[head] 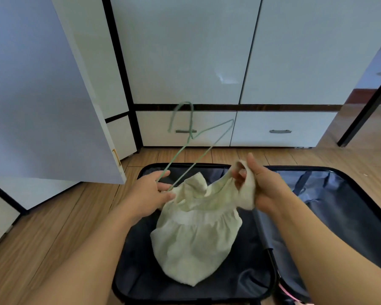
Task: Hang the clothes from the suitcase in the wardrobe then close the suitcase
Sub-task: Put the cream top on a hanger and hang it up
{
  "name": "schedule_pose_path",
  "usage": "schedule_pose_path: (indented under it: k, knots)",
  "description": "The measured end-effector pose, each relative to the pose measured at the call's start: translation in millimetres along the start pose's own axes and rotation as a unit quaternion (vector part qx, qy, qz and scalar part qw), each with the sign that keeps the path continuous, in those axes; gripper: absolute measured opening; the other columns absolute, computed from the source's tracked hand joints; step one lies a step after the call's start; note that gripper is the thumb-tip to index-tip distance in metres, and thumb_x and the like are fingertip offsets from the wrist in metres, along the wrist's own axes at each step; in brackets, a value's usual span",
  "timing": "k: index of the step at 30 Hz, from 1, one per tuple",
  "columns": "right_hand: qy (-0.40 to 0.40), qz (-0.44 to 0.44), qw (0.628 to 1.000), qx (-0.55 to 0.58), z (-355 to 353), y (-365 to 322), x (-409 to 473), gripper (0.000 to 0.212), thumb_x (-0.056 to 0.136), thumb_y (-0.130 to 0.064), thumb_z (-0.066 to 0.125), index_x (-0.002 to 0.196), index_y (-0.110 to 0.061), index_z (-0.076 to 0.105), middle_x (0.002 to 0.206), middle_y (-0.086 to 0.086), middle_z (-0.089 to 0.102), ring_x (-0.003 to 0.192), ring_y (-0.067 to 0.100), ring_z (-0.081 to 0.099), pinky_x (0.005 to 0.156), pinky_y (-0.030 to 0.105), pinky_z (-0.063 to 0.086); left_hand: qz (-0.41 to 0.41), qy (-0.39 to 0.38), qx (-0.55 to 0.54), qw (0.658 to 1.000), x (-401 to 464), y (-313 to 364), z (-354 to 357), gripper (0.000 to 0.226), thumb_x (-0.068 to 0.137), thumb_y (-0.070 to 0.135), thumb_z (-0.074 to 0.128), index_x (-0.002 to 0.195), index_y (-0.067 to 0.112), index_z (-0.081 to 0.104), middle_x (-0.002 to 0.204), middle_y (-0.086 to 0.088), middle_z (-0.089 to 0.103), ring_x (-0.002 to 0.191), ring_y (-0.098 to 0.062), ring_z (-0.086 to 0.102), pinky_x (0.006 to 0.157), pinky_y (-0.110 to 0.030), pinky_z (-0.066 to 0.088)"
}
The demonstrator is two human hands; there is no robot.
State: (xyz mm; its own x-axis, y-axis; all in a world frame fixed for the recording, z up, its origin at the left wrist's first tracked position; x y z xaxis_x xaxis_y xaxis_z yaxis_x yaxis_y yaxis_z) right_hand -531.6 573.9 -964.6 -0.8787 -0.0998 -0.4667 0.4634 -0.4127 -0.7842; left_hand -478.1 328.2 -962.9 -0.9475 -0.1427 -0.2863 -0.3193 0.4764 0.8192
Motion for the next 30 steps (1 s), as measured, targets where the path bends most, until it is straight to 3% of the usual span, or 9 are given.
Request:
schedule_pose_path:
  k: [2, 4, 6, 10, 15, 22, 24, 27, 30]
  knots:
    - [-0.037, -0.009, 0.995, 0.091, 2, -8, 0, 0.025, 0.094, -0.028, 0.055, 0.103, -0.006, 0.063, 0.075, 0.004, 0.07, 0.073, 0.017, 0.068, 0.076, 0.033, 0.053, 0.003, -0.032, -0.039, 0.999, -2, 2, 2, 0.037, 0.087, -0.009, 0.056, 0.116, 0.013, 0.062, 0.1, -0.003, 0.073, 0.077, -0.016, 0.069, 0.065, -0.029, 0.058]
    - [-0.04, -0.041, 0.994, 0.094, -6, -17, 2, 0.027, 0.094, -0.017, 0.053, 0.119, -0.009, 0.058, 0.099, 0.005, 0.071, 0.087, 0.014, 0.07, 0.084, 0.033, 0.053, 0.005, -0.08, -0.027, 0.996, -4, -3, 5, 0.039, 0.086, -0.017, 0.047, 0.102, 0.012, 0.068, 0.093, -0.006, 0.075, 0.074, -0.019, 0.069, 0.068, -0.032, 0.059]
    - [-0.016, -0.063, 0.995, 0.071, -19, -22, 5, 0.027, 0.092, -0.012, 0.056, 0.118, -0.01, 0.057, 0.104, 0.007, 0.067, 0.093, 0.017, 0.066, 0.086, 0.034, 0.051, 0.013, -0.133, 0.024, 0.991, -10, -8, 11, 0.045, 0.083, -0.021, 0.042, 0.099, 0.01, 0.07, 0.089, -0.006, 0.075, 0.072, -0.015, 0.068, 0.067, -0.025, 0.057]
    - [0.063, -0.075, 0.994, 0.041, -45, -17, 11, 0.01, 0.089, -0.017, 0.064, 0.096, -0.017, 0.057, 0.079, 0.001, 0.059, 0.072, 0.012, 0.058, 0.062, 0.029, 0.049, 0.01, -0.17, 0.089, 0.981, -13, -28, 18, 0.05, 0.082, -0.022, 0.035, 0.093, 0.009, 0.074, 0.084, -0.008, 0.075, 0.082, -0.014, 0.07, 0.074, -0.015, 0.052]
    - [0.127, -0.092, 0.986, -0.056, -67, -13, 10, 0.026, 0.096, -0.015, 0.054, 0.121, -0.01, 0.057, 0.106, 0.009, 0.065, 0.09, 0.021, 0.063, 0.073, 0.032, 0.051, 0.018, -0.149, 0.146, 0.978, -6, -46, 12, 0.064, 0.082, -0.017, 0.029, 0.078, 0.024, 0.077, 0.08, 0.002, 0.075, 0.084, -0.009, 0.07, 0.098, -0.032, 0.048]
    - [0.133, -0.112, 0.974, -0.143, -71, -13, 13, 0.039, 0.092, -0.003, 0.056, 0.128, -0.016, 0.055, 0.107, 0.01, 0.064, 0.087, 0.023, 0.062, 0.09, 0.043, 0.052, 0.037, -0.154, 0.129, 0.979, -10, -28, 17, 0.06, 0.082, -0.017, 0.031, 0.081, 0.021, 0.076, 0.084, 0.0, 0.075, 0.084, -0.01, 0.07, 0.091, -0.03, 0.053]
    - [0.163, -0.142, 0.95, -0.226, -71, -20, 9, 0.043, 0.089, 0.0, 0.055, 0.126, -0.021, 0.057, 0.108, 0.013, 0.063, 0.08, 0.022, 0.057, 0.084, 0.038, 0.053, 0.039, -0.128, 0.119, 0.984, -9, -21, 16, 0.058, 0.081, -0.016, 0.032, 0.076, 0.022, 0.076, 0.083, 0.002, 0.074, 0.084, -0.013, 0.069, 0.083, -0.027, 0.056]
    - [0.147, -0.18, 0.904, -0.358, -51, -26, 0, 0.041, 0.085, 0.001, 0.044, 0.113, -0.019, 0.067, 0.091, 0.003, 0.064, 0.064, 0.014, 0.046, 0.059, 0.025, 0.04, 0.047, -0.058, 0.09, 0.993, -7, -6, 10, 0.052, 0.084, -0.012, 0.035, 0.071, 0.021, 0.074, 0.081, -0.001, 0.07, 0.081, -0.017, 0.066, 0.07, -0.026, 0.058]
    - [0.09, -0.21, 0.884, -0.408, -17, -30, -12, 0.035, 0.087, -0.009, 0.041, 0.097, -0.021, 0.072, 0.082, -0.004, 0.072, 0.07, 0.013, 0.052, 0.062, 0.026, 0.04, 0.059, 0.009, 0.101, 0.993, -3, 8, 4, 0.049, 0.08, -0.006, 0.037, 0.07, 0.028, 0.071, 0.084, -0.001, 0.069, 0.082, -0.019, 0.065, 0.075, -0.04, 0.058]
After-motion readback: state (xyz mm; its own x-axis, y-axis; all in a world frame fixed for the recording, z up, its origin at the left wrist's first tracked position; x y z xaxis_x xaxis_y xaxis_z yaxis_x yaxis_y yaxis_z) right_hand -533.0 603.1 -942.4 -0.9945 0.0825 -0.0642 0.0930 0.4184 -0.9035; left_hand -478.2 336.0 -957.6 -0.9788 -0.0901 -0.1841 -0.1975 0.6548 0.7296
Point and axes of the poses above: each hand's wrist, its own x-axis towards the middle knuckle, its own z-axis out of the palm, y = z × x, the point moved 8 cm from there along x, towards the middle knuckle
